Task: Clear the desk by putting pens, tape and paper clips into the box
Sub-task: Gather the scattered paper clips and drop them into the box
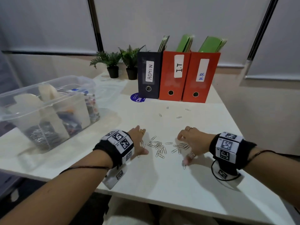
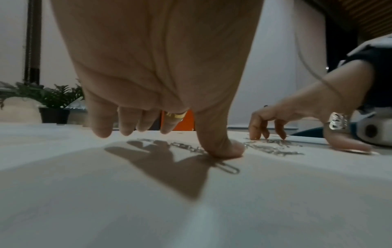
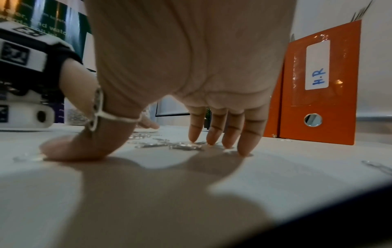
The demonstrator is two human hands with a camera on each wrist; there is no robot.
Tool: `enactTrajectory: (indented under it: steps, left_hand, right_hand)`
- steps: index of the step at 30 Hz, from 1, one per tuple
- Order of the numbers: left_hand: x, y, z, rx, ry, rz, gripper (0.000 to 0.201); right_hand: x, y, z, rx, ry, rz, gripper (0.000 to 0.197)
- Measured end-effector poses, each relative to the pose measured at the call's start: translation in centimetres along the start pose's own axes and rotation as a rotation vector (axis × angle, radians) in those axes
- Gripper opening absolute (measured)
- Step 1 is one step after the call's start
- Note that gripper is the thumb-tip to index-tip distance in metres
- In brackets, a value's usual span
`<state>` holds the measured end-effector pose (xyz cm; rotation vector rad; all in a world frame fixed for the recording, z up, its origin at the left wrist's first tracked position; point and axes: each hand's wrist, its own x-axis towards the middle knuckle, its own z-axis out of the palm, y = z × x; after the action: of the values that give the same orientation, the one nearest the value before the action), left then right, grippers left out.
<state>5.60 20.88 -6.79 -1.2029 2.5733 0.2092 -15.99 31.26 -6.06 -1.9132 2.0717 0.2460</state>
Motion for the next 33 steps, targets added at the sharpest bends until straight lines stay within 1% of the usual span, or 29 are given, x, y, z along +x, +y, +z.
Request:
enactTrajectory:
  steps: [1, 2, 3, 5, 6, 8, 9, 10, 13, 15, 16, 19, 21, 23, 24, 26, 28, 29, 31, 32, 33]
  left_hand:
    - [0.1, 0.1, 0.1, -0.001, 0.012, -0.032, 0.094]
    - [0.0, 0.3, 0.1, -0.009, 0.019, -0.058, 0.092]
    - [-0.1, 0.6, 0.0, -0.015, 0.02, -0.067, 0.089]
    - [0.3, 1.0, 0.0, -0.026, 0.007, -0.086, 0.084]
    - [0.8, 1.2, 0.0, -0.028, -0.004, -0.101, 0.082]
    - [1.9, 1.8, 0.1, -0.008, -0.036, -0.152, 0.08]
    - [2.4, 2.2, 0.0, 0.005, -0.051, -0.172, 0.079]
    - [2.7, 2.7, -0.2, 0.017, -0.068, -0.185, 0.078]
    - [3.8, 3.6, -0.8, 0.008, -0.098, -0.186, 0.076]
    - [4.5, 3.8, -1.0, 0.006, -0.094, -0.143, 0.073]
    - [4.9, 3.9, -1.0, -0.004, -0.088, -0.118, 0.071]
    - [5.8, 3.6, -1.1, -0.036, -0.083, -0.076, 0.069]
    - [6.1, 3.4, -1.0, -0.049, -0.086, -0.062, 0.068]
    - [6.2, 3.3, -1.0, -0.073, -0.083, -0.052, 0.067]
    - [6.1, 3.3, -1.0, -0.083, -0.086, -0.048, 0.066]
    - [6.0, 3.3, -1.1, -0.098, -0.105, -0.042, 0.065]
    - [5.8, 3.4, -1.4, -0.126, -0.116, -0.033, 0.065]
    - [5.7, 3.4, -1.5, -0.148, -0.114, -0.03, 0.065]
    - [5.4, 3.5, -1.7, -0.185, -0.107, -0.028, 0.065]
    - [5.2, 3.6, -1.8, -0.197, -0.105, -0.029, 0.066]
    - [5.2, 3.6, -1.8, -0.198, -0.107, -0.03, 0.066]
  right_hand:
    - [0.0, 0.0, 0.3, 0.006, 0.001, -0.003, 0.089]
    - [0.2, 0.0, 0.6, 0.026, 0.012, -0.009, 0.09]
    - [0.5, 0.1, 0.9, 0.065, 0.027, -0.012, 0.086]
    - [1.2, 0.4, 1.0, 0.156, 0.073, -0.022, 0.071]
    - [1.6, 0.5, 0.8, 0.178, 0.101, -0.023, 0.06]
    - [2.5, 0.4, 0.1, 0.158, 0.148, -0.02, 0.035]
    - [2.9, 0.2, -0.2, 0.139, 0.161, -0.016, 0.028]
    - [3.4, 0.1, -0.5, 0.129, 0.174, -0.014, 0.024]
    - [4.7, -0.1, -1.1, 0.149, 0.255, -0.003, 0.028]
    - [5.6, 0.6, -1.8, 0.167, 0.351, 0.047, 0.033]
    - [6.2, 1.1, -2.1, 0.167, 0.375, 0.093, 0.035]
    - [8.4, 3.3, -3.0, 0.117, 0.324, 0.266, 0.041]
    - [9.7, 4.4, -3.3, 0.106, 0.297, 0.362, 0.052]
    - [10.8, 5.1, -3.5, 0.114, 0.243, 0.403, 0.061]
    - [11.4, 5.2, -3.4, 0.137, 0.225, 0.4, 0.061]
    - [11.5, 4.3, -3.6, 0.168, 0.194, 0.336, 0.052]
    - [10.8, 2.5, -3.7, 0.064, 0.084, 0.197, 0.044]
    - [10.4, 1.5, -3.6, -0.024, 0.012, 0.107, 0.045]
    - [9.5, -0.2, -3.2, -0.07, -0.109, -0.003, 0.051]
    - [9.3, -0.5, -3.1, -0.04, -0.125, -0.044, 0.052]
    - [9.4, -0.7, -3.1, 0.003, -0.106, -0.056, 0.053]
